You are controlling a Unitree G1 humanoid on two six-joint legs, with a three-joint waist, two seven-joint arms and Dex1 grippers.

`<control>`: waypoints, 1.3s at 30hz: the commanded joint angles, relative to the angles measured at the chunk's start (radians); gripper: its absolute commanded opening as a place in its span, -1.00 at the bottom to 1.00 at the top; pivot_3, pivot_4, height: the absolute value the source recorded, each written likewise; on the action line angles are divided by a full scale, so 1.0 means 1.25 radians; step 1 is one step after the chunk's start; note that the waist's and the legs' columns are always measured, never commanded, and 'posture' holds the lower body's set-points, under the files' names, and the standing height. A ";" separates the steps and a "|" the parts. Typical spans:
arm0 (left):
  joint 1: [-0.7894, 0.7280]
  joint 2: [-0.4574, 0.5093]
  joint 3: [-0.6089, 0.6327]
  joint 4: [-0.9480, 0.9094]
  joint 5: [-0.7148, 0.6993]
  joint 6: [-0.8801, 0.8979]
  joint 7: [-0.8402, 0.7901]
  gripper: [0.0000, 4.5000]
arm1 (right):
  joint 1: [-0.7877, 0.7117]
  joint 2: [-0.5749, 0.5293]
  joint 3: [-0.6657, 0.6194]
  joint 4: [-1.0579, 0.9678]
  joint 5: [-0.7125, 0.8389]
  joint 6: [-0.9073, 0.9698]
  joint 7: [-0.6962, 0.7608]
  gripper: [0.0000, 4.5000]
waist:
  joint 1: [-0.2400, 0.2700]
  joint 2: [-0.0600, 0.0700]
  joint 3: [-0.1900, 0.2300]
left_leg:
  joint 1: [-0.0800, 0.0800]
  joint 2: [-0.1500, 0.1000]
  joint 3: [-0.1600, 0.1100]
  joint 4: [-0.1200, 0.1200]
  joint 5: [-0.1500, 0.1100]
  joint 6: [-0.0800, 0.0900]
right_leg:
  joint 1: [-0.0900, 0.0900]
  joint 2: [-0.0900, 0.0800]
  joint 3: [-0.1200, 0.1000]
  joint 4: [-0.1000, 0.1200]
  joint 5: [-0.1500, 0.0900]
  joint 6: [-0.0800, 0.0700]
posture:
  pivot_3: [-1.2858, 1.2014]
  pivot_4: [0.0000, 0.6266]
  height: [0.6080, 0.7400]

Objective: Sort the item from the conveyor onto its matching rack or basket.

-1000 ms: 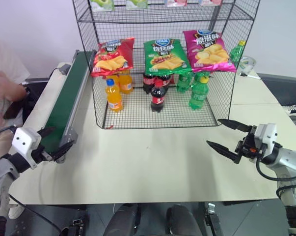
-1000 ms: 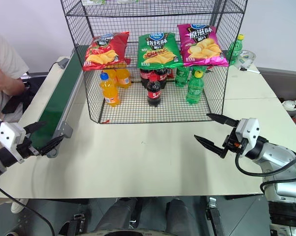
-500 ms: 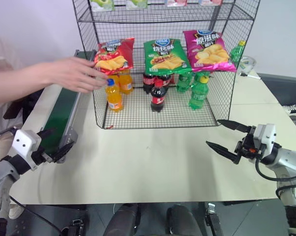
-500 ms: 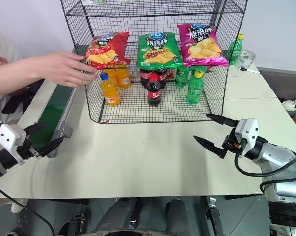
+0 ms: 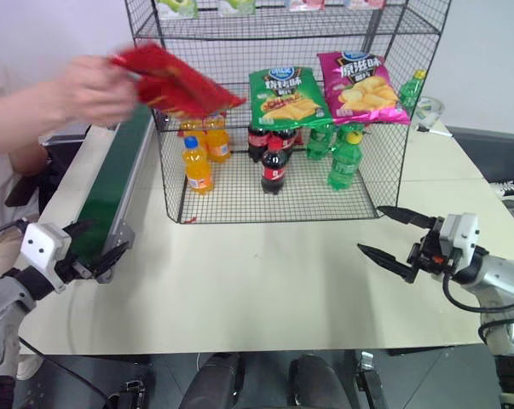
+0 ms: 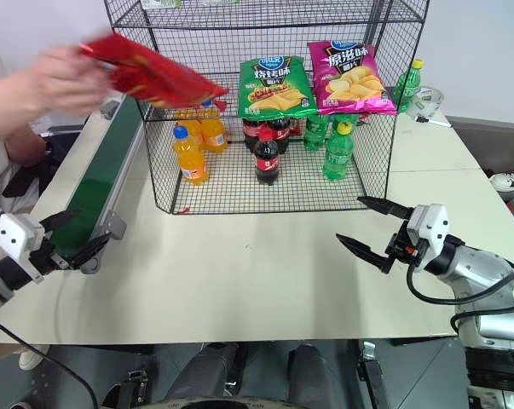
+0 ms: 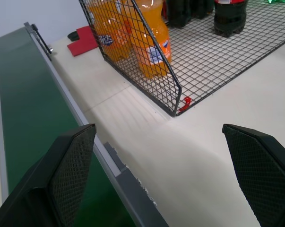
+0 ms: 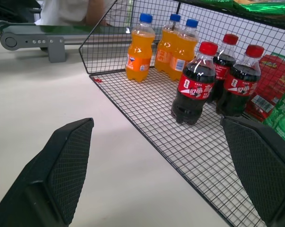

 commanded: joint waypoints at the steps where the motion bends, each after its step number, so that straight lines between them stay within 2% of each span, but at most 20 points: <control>1: 0.008 0.000 0.020 -0.025 0.001 -0.013 0.008 0.99 | -0.011 -0.006 -0.007 -0.003 0.003 -0.011 0.007 1.00 | 0.000 0.000 0.000 | 0.000 0.000 0.000 0.000 0.000 0.000 | 0.000 0.000 0.000 0.000 0.000 0.000 | 0.03 -0.52 1.00; 15: 0.014 0.006 0.022 -0.026 0.005 -0.017 0.013 0.99 | -0.005 -0.005 -0.009 -0.005 -0.001 -0.010 0.011 1.00 | 0.001 0.000 0.000 | -0.001 0.000 0.000 0.000 0.000 0.000 | 0.000 0.000 0.000 0.000 0.000 0.000 | 0.03 -0.52 1.00; 17: 0.018 0.008 0.028 -0.040 -0.047 0.038 -0.015 0.99 | -0.002 -0.005 -0.006 -0.008 0.000 -0.007 0.014 1.00 | 0.000 0.000 0.000 | -0.001 0.000 0.000 0.000 0.000 0.000 | 0.000 0.000 0.000 0.000 0.000 0.000 | 0.03 -0.52 1.00; 20: 0.020 0.003 0.042 -0.053 -0.070 0.035 -0.032 0.99 | -0.007 -0.009 -0.006 -0.004 0.001 -0.005 0.019 1.00 | 0.000 0.000 0.000 | -0.001 0.000 0.000 0.000 0.000 0.000 | -0.001 0.000 0.000 0.000 0.000 0.000 | 0.03 -0.52 1.00; 33: 0.021 -0.012 0.029 -0.051 -0.015 -0.010 -0.002 0.99 | -0.011 -0.002 -0.001 0.003 -0.004 -0.015 0.019 1.00 | 0.000 0.000 0.000 | -0.001 0.000 0.000 0.000 0.000 0.000 | -0.001 0.000 0.000 -0.001 0.000 0.000 | 0.03 -0.52 1.00; 39: 0.038 -0.010 0.038 -0.060 -0.029 -0.011 -0.017 0.99 | -0.011 0.000 0.002 0.003 -0.006 -0.015 0.020 1.00 | 0.000 0.000 0.000 | -0.001 0.000 0.000 0.000 0.000 0.000 | -0.001 0.000 0.000 -0.001 0.000 0.000 | 0.03 -0.52 1.00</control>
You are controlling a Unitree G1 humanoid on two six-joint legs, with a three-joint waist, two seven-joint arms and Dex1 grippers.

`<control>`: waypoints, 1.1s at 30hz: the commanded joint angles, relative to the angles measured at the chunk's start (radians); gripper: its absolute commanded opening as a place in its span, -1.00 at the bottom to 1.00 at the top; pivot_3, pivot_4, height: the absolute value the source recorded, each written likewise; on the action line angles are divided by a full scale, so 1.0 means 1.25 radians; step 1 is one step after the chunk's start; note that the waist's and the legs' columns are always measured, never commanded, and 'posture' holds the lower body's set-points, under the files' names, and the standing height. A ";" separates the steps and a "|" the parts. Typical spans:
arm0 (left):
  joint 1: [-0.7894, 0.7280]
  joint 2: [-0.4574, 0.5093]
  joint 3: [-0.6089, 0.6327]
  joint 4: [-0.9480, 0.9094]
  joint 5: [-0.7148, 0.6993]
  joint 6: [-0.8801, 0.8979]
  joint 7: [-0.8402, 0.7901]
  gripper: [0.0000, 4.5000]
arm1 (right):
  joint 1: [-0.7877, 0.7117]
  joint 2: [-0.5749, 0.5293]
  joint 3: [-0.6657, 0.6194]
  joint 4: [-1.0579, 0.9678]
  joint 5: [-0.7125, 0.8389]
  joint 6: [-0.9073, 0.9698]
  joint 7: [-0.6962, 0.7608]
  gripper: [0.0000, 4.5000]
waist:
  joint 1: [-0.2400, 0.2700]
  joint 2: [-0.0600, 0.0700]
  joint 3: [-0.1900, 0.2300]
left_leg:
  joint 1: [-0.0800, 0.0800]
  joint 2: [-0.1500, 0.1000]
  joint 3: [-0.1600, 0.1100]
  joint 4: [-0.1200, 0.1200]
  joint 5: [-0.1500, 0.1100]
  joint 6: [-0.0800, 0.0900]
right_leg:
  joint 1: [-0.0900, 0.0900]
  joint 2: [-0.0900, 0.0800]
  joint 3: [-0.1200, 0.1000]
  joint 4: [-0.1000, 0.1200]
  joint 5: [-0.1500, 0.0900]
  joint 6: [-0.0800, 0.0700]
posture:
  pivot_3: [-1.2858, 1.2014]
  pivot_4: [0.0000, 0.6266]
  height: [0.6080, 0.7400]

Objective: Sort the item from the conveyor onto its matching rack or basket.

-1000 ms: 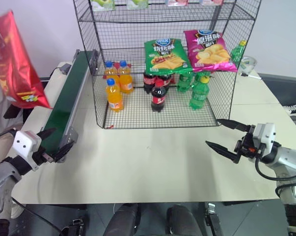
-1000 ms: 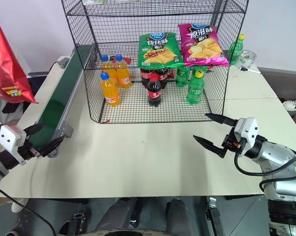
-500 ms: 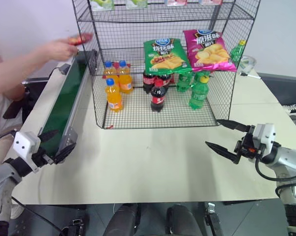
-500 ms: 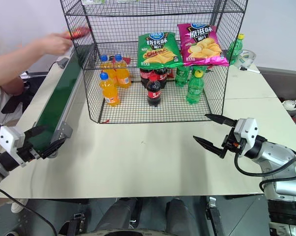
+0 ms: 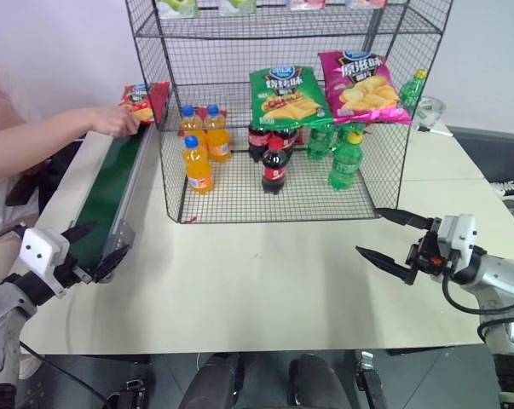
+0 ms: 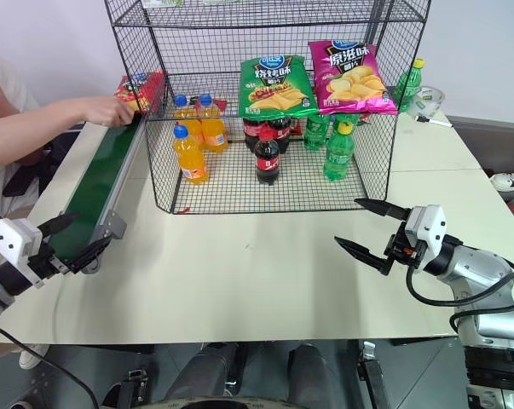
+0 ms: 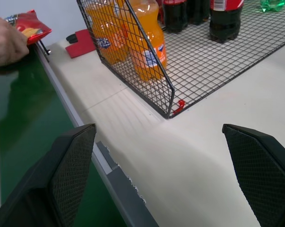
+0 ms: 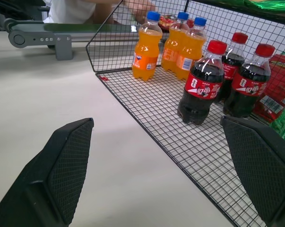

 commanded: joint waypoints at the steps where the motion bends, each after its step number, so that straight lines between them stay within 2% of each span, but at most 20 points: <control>1: 0.013 0.005 0.025 -0.032 -0.013 -0.010 -0.011 0.99 | -0.010 0.000 -0.001 -0.004 -0.001 -0.011 0.000 1.00 | 0.000 0.000 0.000 | 0.000 0.000 0.000 0.000 0.000 0.000 | 0.000 0.000 0.000 0.000 0.000 0.000 | 0.03 -0.52 1.00; 12: 0.067 -0.005 0.060 -0.070 0.006 -0.074 0.018 0.99 | -0.018 0.008 0.012 -0.011 0.014 0.006 0.003 1.00 | -0.001 0.000 0.000 | 0.000 0.000 0.000 0.000 0.000 0.000 | 0.000 0.000 0.000 0.000 0.000 0.000 | 0.03 -0.52 1.00; 15: 0.098 -0.009 0.073 -0.073 0.055 -0.161 0.034 0.99 | -0.007 0.005 0.024 -0.055 0.055 0.054 0.020 1.00 | -0.001 0.000 0.000 | -0.001 0.000 0.000 0.000 0.000 0.000 | 0.000 0.000 0.000 -0.001 0.000 0.000 | 0.03 -0.52 1.00; 18: 0.130 -0.015 0.091 -0.046 0.160 -0.299 0.085 0.99 | 0.015 0.001 0.049 -0.127 0.091 0.112 0.033 1.00 | 0.001 0.000 0.000 | -0.002 0.000 0.000 0.000 0.000 0.000 | 0.000 0.000 0.000 -0.001 0.000 0.000 | 0.03 -0.52 1.00; 20: 0.151 -0.010 0.113 0.013 0.316 -0.446 0.182 0.99 | 0.030 0.003 0.086 -0.183 0.103 0.152 0.037 1.00 | 0.000 0.000 0.000 | -0.003 0.000 0.000 0.000 0.000 0.000 | 0.000 0.000 0.000 -0.001 0.000 -0.001 | 0.03 -0.52 1.00; 23: 0.183 0.008 0.129 0.084 0.499 -0.570 0.313 0.99 | 0.038 0.005 0.154 -0.195 0.035 0.125 0.053 1.00 | 0.000 0.000 0.000 | -0.003 0.000 0.000 -0.001 0.000 0.001 | -0.001 0.000 0.000 -0.003 0.000 -0.001 | 0.03 -0.52 1.00; 26: 0.206 0.018 0.150 0.130 0.637 -0.634 0.459 0.99 | 0.027 0.018 0.181 -0.178 0.009 0.101 0.052 1.00 | 0.002 0.000 0.000 | -0.004 0.000 0.000 0.000 -0.002 0.000 | -0.001 0.000 0.000 -0.007 0.000 -0.001 | 0.03 -0.52 1.00; 33: 0.276 0.053 0.147 0.170 0.866 -0.690 0.733 0.99 | -0.006 0.017 0.184 -0.152 0.010 0.102 0.068 1.00 | 0.003 -0.001 0.000 | -0.004 0.000 0.000 0.000 -0.003 0.000 | -0.001 0.000 -0.001 -0.007 0.001 0.003 | 0.03 -0.52 1.00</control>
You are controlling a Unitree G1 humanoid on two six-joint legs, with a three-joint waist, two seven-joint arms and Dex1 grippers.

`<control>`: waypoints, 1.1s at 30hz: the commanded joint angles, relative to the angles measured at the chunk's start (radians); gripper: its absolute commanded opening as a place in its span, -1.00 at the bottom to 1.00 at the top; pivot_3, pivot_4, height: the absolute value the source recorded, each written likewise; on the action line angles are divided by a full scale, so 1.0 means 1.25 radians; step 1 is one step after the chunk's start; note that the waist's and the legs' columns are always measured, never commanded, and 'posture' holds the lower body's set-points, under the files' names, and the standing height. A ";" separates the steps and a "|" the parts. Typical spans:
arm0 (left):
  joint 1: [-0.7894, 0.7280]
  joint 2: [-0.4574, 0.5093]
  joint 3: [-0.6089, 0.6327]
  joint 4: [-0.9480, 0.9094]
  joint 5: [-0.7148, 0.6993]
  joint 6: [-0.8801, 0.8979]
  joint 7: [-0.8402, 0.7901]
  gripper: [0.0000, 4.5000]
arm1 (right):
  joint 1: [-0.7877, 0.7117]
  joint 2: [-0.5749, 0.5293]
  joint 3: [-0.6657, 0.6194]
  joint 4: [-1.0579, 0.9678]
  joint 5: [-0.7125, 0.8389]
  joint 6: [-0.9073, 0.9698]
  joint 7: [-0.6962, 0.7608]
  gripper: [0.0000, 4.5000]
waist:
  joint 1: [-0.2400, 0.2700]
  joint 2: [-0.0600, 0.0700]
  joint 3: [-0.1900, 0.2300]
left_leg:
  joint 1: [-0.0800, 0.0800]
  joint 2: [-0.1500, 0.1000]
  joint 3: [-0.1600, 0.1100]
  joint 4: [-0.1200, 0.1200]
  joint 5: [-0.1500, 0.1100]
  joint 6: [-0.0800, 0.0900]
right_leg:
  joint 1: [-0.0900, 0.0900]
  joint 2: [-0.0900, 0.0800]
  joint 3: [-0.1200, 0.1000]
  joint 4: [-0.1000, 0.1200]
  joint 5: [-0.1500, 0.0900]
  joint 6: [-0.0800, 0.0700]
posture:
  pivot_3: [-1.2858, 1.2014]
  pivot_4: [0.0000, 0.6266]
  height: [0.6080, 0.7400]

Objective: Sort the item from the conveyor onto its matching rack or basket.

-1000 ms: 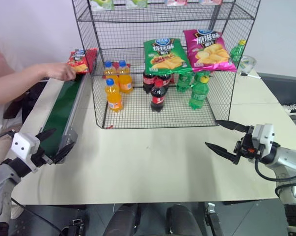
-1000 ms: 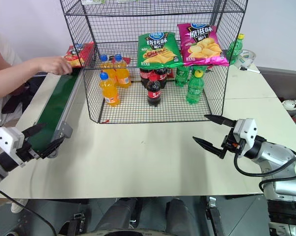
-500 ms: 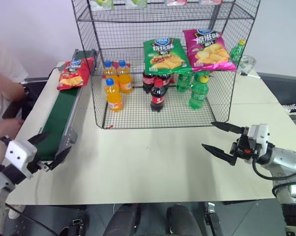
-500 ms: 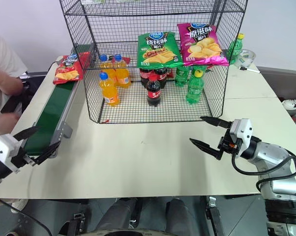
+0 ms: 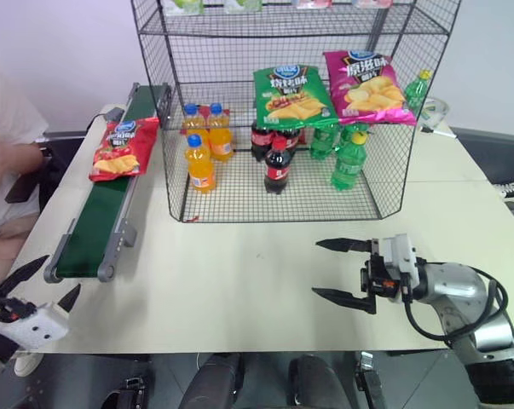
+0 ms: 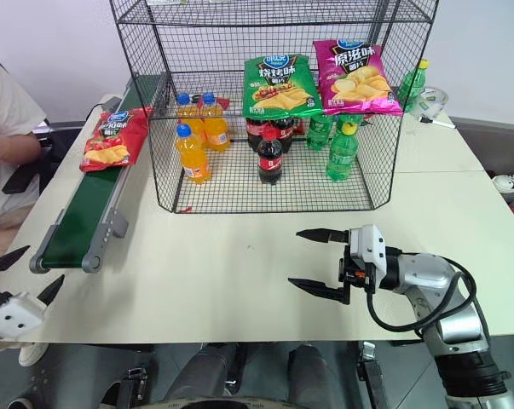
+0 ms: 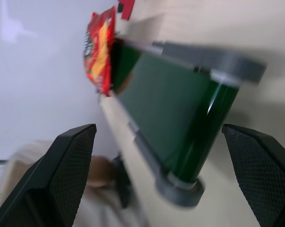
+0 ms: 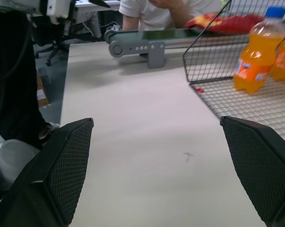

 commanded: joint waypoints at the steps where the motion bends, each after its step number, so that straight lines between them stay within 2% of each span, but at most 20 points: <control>1: 0.027 0.021 0.007 0.001 0.106 -0.011 0.137 0.99 | -0.008 -0.010 -0.003 0.001 0.006 -0.006 0.022 1.00 | 0.000 0.000 0.000 | 0.000 0.000 0.000 0.000 0.000 0.000 | 0.000 0.000 0.000 0.000 0.000 0.000 | 0.03 -0.52 1.00; 7: 0.026 0.045 -0.033 0.018 0.182 0.046 0.278 0.99 | -0.005 -0.014 0.009 -0.010 0.018 0.024 0.050 1.00 | -0.001 0.000 0.000 | 0.000 0.000 0.000 0.000 0.000 0.000 | 0.000 0.000 0.000 0.001 0.000 0.001 | 0.03 -0.52 1.00; 13: 0.017 0.069 -0.093 0.025 0.203 0.087 0.351 0.99 | -0.005 -0.011 0.009 -0.018 0.042 0.051 0.057 1.00 | -0.001 0.000 0.000 | 0.001 0.000 0.000 0.001 0.000 0.000 | 0.000 0.001 0.000 0.002 0.001 0.002 | 0.03 -0.52 1.00; 33: -0.014 0.108 -0.213 0.035 0.181 0.161 0.434 0.99 | -0.002 -0.013 0.002 -0.008 0.030 0.043 0.039 1.00 | -0.001 0.000 0.000 | 0.001 0.000 0.000 0.001 0.000 0.000 | 0.000 0.001 0.000 0.003 0.001 0.002 | 0.03 -0.52 1.00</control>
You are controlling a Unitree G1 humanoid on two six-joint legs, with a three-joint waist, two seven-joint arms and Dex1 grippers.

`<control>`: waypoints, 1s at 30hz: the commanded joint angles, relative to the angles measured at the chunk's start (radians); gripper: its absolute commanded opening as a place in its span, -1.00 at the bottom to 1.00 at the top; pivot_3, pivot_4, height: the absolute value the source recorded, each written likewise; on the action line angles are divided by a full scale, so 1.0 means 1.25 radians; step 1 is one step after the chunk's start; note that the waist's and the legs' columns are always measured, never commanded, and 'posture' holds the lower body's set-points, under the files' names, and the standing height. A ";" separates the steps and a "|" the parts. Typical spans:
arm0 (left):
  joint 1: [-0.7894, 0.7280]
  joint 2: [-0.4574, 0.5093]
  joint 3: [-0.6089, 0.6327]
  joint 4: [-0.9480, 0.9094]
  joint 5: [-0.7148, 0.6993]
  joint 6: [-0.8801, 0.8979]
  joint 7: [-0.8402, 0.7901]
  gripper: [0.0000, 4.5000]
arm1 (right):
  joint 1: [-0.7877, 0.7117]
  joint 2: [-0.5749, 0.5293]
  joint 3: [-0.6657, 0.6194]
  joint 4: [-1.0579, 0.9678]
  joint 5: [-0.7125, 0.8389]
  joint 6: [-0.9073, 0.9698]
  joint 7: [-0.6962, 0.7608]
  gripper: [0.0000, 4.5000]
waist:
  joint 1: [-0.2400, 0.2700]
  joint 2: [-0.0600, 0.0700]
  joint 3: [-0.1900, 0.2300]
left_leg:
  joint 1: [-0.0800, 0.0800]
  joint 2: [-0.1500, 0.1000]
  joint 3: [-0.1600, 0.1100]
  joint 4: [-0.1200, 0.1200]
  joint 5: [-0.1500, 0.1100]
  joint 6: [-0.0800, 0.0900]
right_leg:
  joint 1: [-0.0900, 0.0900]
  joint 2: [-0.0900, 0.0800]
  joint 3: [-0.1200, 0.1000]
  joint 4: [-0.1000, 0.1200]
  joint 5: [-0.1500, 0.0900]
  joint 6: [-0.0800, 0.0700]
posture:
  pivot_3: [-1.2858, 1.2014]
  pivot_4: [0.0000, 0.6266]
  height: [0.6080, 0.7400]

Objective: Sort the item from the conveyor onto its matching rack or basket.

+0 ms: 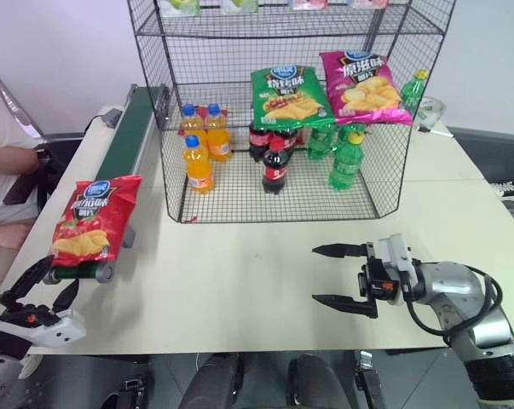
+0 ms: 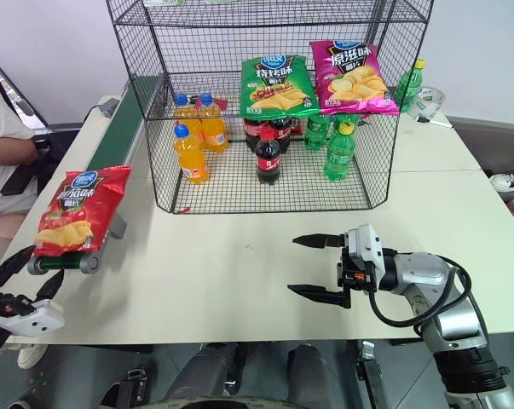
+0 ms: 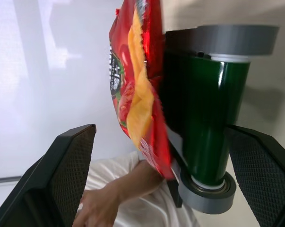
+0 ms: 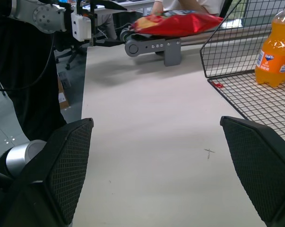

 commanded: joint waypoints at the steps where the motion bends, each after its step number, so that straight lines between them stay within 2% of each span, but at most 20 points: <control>1: -0.003 0.016 -0.007 0.002 -0.017 0.009 0.023 0.99 | -0.001 -0.004 -0.016 -0.015 0.002 -0.011 -0.001 1.00 | 0.000 0.000 0.000 | 0.000 0.000 0.000 0.000 0.000 0.000 | 0.000 0.000 0.000 0.000 0.000 0.000 | 0.03 -0.52 1.00; 8: -0.016 0.017 -0.027 -0.007 -0.041 -0.002 0.019 0.99 | 0.001 -0.002 -0.014 -0.010 -0.007 -0.019 -0.005 1.00 | 0.001 0.000 0.000 | 0.000 0.000 0.000 0.000 0.000 0.000 | 0.000 0.000 0.000 0.001 0.000 0.000 | 0.03 -0.52 1.00; 9: -0.016 0.018 -0.028 -0.010 -0.043 -0.001 0.021 0.88 | 0.001 -0.002 -0.014 -0.010 -0.008 -0.020 -0.005 1.00 | 0.001 0.000 0.000 | 0.000 0.000 0.000 0.000 0.000 0.000 | 0.000 0.000 0.000 0.001 0.000 0.000 | 0.03 -0.52 1.00; 11: -0.014 0.021 -0.034 -0.010 -0.055 -0.005 0.016 0.63 | 0.002 -0.001 -0.015 -0.008 -0.010 -0.022 -0.005 1.00 | 0.000 0.000 0.000 | 0.001 0.000 0.000 0.000 0.000 0.000 | 0.000 0.000 0.000 0.001 0.000 0.000 | 0.03 -0.52 1.00; 13: -0.014 0.023 -0.036 -0.007 -0.061 -0.007 0.017 0.19 | 0.003 0.000 -0.013 -0.006 -0.013 -0.024 -0.006 1.00 | 0.000 0.000 0.000 | 0.001 0.000 0.000 0.000 0.000 0.000 | 0.000 0.000 0.000 0.001 0.000 0.000 | 0.03 -0.52 1.00; 14: -0.013 0.024 -0.037 -0.007 -0.061 -0.008 0.019 -0.09 | 0.003 0.001 -0.013 -0.005 -0.015 -0.025 -0.006 1.00 | 0.000 0.000 0.000 | 0.001 0.000 0.000 0.000 0.000 0.000 | 0.000 0.000 0.000 0.001 0.000 0.000 | 0.03 -0.52 1.00; 15: -0.013 0.025 -0.038 -0.006 -0.062 -0.009 0.019 -0.24 | 0.003 0.001 -0.012 -0.004 -0.016 -0.027 -0.006 1.00 | 0.000 0.000 0.000 | 0.001 0.000 0.000 0.000 0.000 0.000 | 0.000 0.000 0.000 0.002 0.000 0.000 | 0.03 -0.52 1.00; 18: -0.009 0.023 -0.036 -0.016 -0.067 -0.014 0.018 -0.90 | 0.002 0.002 -0.012 -0.001 -0.017 -0.028 -0.006 1.00 | 0.000 0.000 0.000 | 0.001 0.000 0.000 0.000 0.000 0.000 | 0.000 0.000 0.000 0.002 0.000 0.000 | 0.03 -0.52 1.00; 19: -0.006 0.021 -0.034 -0.024 -0.066 -0.014 0.021 -0.98 | 0.002 0.002 -0.013 0.000 -0.017 -0.029 -0.006 1.00 | 0.000 0.000 0.000 | 0.001 0.000 0.000 0.000 0.000 0.000 | 0.000 0.000 0.000 0.002 0.000 0.000 | 0.03 -0.52 1.00; 25: 0.022 0.012 -0.003 -0.088 -0.091 -0.007 0.012 -0.98 | 0.011 0.004 -0.036 0.005 -0.001 -0.028 -0.018 1.00 | 0.000 0.000 0.000 | 0.001 0.000 0.000 0.001 0.000 0.000 | 0.001 0.000 0.000 0.002 0.000 0.000 | 0.03 -0.52 1.00; 30: 0.058 0.001 0.061 -0.247 -0.121 0.018 -0.041 -0.98 | -0.023 0.066 -0.122 0.042 0.001 -0.090 -0.126 1.00 | 0.000 -0.001 0.000 | 0.002 0.000 0.000 0.001 0.000 0.000 | 0.001 0.000 0.000 0.002 0.000 0.000 | 0.03 -0.52 1.00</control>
